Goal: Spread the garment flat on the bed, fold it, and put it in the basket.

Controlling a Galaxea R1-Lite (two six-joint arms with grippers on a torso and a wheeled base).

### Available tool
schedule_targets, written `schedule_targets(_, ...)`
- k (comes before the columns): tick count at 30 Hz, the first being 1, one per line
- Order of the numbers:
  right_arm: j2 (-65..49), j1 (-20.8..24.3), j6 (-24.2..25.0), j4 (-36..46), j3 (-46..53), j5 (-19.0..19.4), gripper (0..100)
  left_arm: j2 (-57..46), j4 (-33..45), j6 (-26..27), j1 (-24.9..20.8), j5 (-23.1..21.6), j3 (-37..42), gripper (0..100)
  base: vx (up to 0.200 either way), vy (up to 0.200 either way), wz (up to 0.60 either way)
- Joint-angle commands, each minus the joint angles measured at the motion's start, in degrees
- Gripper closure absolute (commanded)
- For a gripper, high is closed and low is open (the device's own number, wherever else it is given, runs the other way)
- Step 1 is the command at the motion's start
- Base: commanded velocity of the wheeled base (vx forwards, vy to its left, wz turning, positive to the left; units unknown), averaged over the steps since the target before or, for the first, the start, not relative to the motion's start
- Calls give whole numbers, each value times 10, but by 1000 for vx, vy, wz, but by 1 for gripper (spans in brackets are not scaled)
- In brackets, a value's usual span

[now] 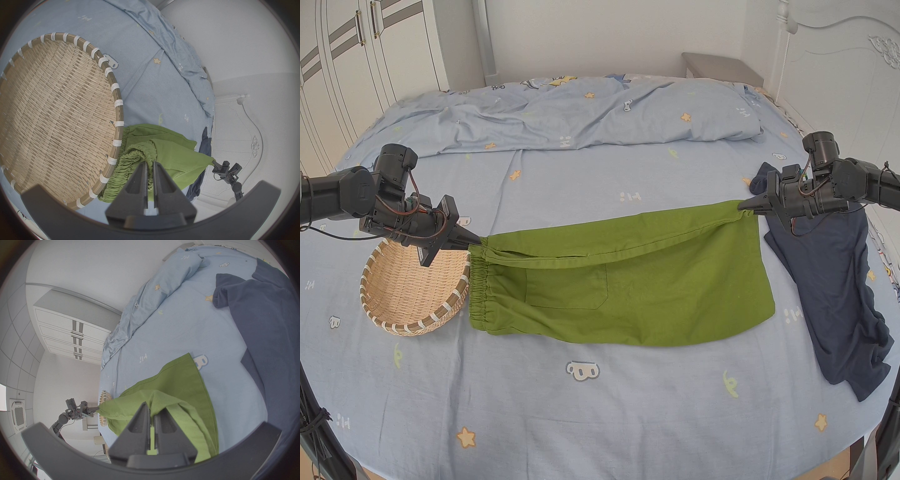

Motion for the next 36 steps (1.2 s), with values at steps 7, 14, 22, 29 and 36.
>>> schedule_targets(7,20,4,-1,-5,-4,0,100,10,-3,0,-2,0,-4,0,0,0,0)
schedule_targets(14,33,7,-1,-5,-8,-1,0,18,-6,0,-3,0,-7,0,0,0,0)
schedule_targets(22,42,6,-1,-5,-5,0,0,18,-5,-2,-3,-1,-17,0,0,0,0)
schedule_targets(29,16,3,-1,-2,49,22,0,6,-1,-7,-60,0,-9,0,0,0,0)
schedule_targets(36,-32,-4,-1,-19,139,51,0,23,-5,-8,-100,26,-7,0,0,0,0)
